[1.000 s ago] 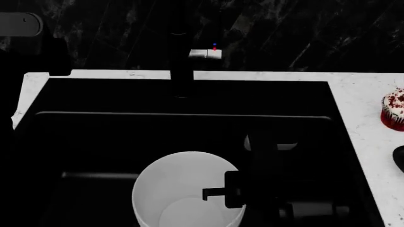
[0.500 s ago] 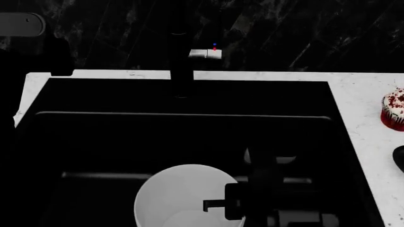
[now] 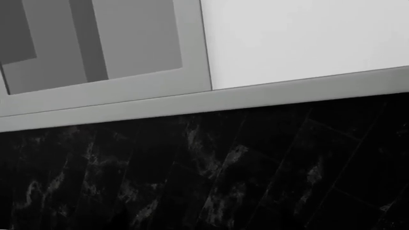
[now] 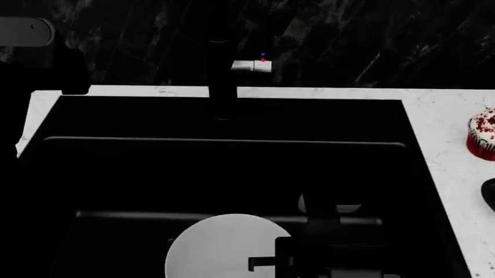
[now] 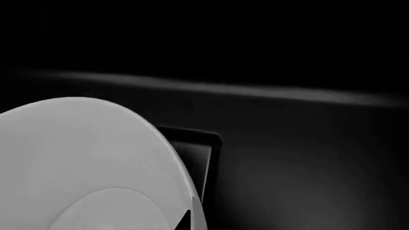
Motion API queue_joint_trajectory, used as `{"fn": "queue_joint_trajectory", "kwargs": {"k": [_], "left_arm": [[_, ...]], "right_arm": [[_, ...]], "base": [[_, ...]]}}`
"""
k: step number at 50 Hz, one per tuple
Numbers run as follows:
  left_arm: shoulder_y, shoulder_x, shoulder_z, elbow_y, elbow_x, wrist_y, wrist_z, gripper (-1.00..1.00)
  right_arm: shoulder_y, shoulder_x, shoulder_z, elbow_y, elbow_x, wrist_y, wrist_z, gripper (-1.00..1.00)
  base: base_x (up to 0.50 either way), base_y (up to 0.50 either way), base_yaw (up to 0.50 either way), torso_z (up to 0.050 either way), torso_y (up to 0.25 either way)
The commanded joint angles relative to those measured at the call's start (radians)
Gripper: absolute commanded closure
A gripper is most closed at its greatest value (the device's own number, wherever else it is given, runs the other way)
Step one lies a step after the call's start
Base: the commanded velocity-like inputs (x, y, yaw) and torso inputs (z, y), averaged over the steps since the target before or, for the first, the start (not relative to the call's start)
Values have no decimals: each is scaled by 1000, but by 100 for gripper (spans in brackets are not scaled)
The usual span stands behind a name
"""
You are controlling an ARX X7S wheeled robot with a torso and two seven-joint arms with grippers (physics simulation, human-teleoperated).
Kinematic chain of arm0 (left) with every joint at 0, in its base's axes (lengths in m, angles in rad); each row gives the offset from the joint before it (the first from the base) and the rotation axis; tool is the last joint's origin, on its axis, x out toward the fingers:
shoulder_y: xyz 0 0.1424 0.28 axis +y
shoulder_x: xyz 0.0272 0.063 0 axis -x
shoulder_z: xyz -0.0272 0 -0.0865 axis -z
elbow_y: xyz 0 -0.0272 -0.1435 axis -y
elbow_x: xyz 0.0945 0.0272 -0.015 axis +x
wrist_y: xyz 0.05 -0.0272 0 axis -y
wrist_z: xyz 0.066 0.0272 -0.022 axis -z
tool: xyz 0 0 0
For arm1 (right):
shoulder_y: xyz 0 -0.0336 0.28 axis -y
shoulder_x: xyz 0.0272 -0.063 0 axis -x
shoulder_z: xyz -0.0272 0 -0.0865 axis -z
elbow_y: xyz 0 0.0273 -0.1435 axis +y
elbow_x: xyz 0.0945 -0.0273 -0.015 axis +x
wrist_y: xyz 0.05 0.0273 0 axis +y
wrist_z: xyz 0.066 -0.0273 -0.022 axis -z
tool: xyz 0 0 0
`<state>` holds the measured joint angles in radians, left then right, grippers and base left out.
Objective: Move the fresh-baked cupcake off the tray onto the counter, and place the bowl used for mixing into the sink.
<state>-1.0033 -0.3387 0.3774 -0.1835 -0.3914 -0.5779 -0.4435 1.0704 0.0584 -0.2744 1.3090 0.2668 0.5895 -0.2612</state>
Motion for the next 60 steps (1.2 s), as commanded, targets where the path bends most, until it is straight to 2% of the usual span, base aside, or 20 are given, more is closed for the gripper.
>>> {"fn": "queue_joint_trajectory", "kwargs": {"k": [1, 18, 19, 42, 48, 56, 60], "left_arm": [[0, 0, -9, 3, -8, 2, 12, -100], [4, -4, -10, 19, -16, -3, 11, -100], [2, -4, -9, 19, -16, -4, 11, -100], [-2, -5, -4, 20, -18, -7, 8, -100], [-1, -6, -3, 29, -20, -11, 6, -100], [-1, -6, -1, 27, -20, -10, 6, -100], [2, -7, -1, 31, -21, -10, 5, -100]], "right_arm": [[-13, -18, 135, -1, -136, 0, -31, 100], [-24, -24, 192, -1, -215, 7, -38, 100], [-24, -24, 191, -1, -219, 9, -38, -100], [43, -18, 180, -24, -251, -17, -36, -100], [-99, 0, 170, -446, -247, 205, -30, -100], [-163, 32, 176, -817, -244, 379, -5, -100], [-166, 45, 185, -918, -242, 432, 4, -100]], "base": [[0, 0, 0, 0, 0], [0, 0, 1, 0, 0], [0, 0, 0, 0, 0], [0, 0, 0, 0, 0], [0, 0, 0, 0, 0], [0, 0, 0, 0, 0], [0, 0, 0, 0, 0]]}}
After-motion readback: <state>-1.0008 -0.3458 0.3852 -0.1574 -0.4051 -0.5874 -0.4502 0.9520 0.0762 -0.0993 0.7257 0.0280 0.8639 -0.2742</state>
